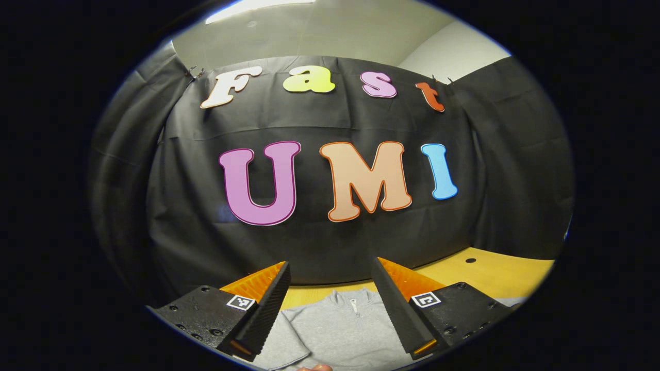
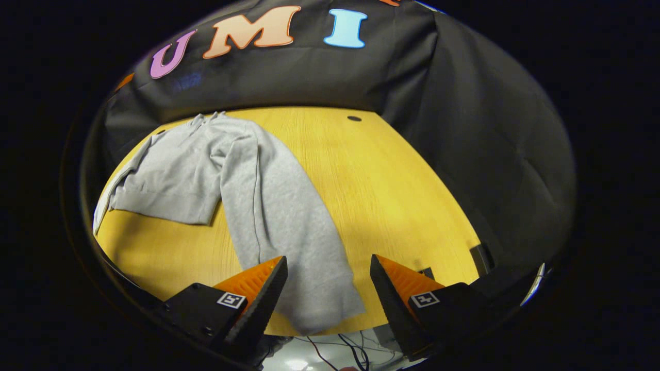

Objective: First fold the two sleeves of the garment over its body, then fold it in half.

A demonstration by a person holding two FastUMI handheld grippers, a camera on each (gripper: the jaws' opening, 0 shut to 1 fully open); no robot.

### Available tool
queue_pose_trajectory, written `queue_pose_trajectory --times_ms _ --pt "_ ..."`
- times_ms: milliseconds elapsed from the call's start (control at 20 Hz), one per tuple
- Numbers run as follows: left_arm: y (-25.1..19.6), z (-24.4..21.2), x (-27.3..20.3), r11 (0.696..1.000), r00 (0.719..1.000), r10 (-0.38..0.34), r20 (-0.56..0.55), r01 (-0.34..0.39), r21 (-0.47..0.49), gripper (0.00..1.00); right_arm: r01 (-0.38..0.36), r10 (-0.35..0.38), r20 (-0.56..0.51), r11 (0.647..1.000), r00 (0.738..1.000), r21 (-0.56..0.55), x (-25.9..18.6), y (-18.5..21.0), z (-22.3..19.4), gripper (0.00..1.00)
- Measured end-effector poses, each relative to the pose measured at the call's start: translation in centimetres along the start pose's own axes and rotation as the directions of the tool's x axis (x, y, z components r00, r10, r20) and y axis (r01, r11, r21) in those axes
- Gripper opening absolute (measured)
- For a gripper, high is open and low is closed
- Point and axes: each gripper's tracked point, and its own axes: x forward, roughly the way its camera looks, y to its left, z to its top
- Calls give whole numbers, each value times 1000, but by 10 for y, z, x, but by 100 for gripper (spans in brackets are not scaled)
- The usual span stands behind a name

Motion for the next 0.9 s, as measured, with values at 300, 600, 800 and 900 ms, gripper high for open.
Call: queue_pose_trajectory --times_ms 300,600,800,900 --pt "1 -5 2 1000 1000 5 -14 -5 6 94 -28 35 -98 997 995 68 8 1 -34 100" --pt "0 -8 4 1000 1000 5 -19 -5 7 94 -67 92 -157 986 983 155 11 13 -35 76" --pt "2 -11 4 1000 1000 14 -25 -14 1 94 -78 123 -177 968 977 239 13 23 -31 18" --pt "5 -11 4 1000 1000 20 -22 -20 2 93 -63 120 -179 953 976 297 11 23 -30 9"
